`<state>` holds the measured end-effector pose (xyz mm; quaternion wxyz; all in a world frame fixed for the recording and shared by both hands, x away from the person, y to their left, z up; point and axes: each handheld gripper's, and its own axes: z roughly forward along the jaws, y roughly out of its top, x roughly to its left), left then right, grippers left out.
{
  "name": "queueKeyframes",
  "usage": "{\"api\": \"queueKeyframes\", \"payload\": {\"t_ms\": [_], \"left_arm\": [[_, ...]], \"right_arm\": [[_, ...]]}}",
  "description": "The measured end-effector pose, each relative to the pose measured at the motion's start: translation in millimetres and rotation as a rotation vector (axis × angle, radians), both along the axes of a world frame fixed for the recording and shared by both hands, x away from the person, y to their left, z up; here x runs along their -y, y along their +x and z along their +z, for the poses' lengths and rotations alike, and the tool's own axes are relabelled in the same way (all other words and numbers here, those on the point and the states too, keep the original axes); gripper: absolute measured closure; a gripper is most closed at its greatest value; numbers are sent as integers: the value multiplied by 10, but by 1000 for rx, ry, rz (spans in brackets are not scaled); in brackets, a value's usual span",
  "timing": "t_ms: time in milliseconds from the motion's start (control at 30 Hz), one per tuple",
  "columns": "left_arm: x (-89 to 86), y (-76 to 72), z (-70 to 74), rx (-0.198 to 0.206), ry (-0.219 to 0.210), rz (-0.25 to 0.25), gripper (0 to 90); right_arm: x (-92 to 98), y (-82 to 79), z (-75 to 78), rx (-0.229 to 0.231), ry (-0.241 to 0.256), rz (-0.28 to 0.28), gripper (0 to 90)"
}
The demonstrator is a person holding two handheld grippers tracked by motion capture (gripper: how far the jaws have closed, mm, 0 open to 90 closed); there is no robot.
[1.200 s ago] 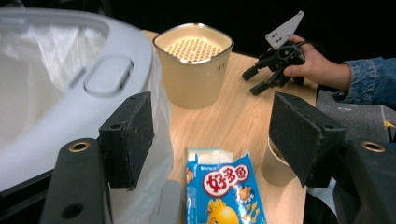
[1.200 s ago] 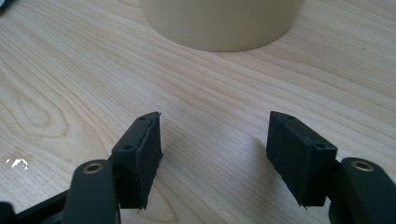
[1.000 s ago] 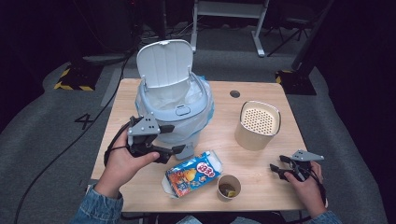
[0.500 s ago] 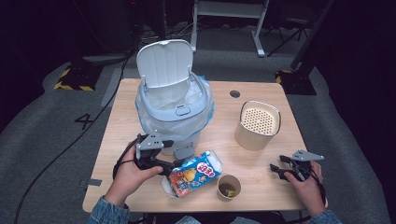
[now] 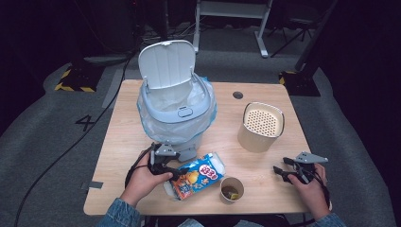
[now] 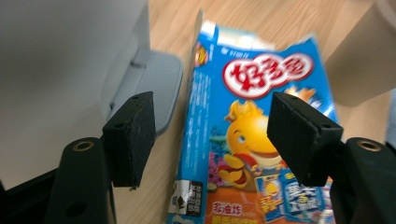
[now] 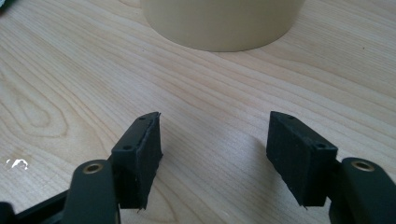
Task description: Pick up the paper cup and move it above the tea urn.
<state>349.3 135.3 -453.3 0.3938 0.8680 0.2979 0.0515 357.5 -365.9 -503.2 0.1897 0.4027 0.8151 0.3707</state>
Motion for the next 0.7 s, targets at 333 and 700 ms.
{"api": "queueKeyframes", "payload": {"t_ms": [333, 700], "left_arm": [[49, 123, -150, -104, 72, 55, 411], [64, 145, -234, -157, 144, 24, 464]], "right_arm": [[0, 0, 0, 0, 0, 0, 358], [0, 0, 0, 0, 0, 0, 358]]}}
